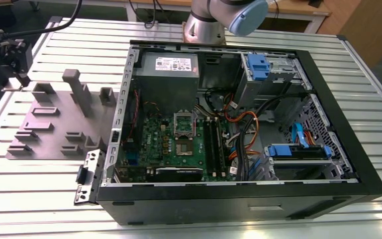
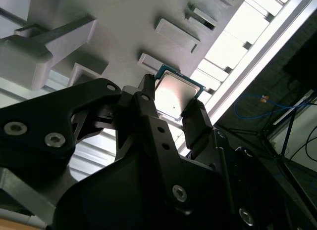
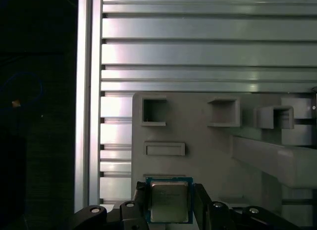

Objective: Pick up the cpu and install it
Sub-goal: 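Pick up the cpu and move it towards the insertion slot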

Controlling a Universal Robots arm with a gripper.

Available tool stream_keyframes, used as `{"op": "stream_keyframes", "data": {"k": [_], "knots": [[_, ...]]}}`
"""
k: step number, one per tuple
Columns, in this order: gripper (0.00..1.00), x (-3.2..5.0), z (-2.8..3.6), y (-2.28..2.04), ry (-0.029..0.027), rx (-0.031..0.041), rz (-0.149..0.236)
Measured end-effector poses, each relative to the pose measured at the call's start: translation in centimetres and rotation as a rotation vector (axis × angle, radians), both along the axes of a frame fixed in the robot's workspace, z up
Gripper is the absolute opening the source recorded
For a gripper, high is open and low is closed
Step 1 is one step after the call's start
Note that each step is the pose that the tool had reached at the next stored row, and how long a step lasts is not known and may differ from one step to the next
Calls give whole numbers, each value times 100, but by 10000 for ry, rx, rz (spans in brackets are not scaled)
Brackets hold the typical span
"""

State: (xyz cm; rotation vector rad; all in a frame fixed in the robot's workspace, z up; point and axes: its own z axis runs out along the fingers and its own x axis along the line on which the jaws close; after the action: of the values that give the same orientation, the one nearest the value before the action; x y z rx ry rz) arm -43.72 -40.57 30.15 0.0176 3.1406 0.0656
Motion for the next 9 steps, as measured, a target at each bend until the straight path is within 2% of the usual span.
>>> {"op": "stream_keyframes", "data": {"k": [9], "knots": [[47,0,20,0,1,0,0]]}}
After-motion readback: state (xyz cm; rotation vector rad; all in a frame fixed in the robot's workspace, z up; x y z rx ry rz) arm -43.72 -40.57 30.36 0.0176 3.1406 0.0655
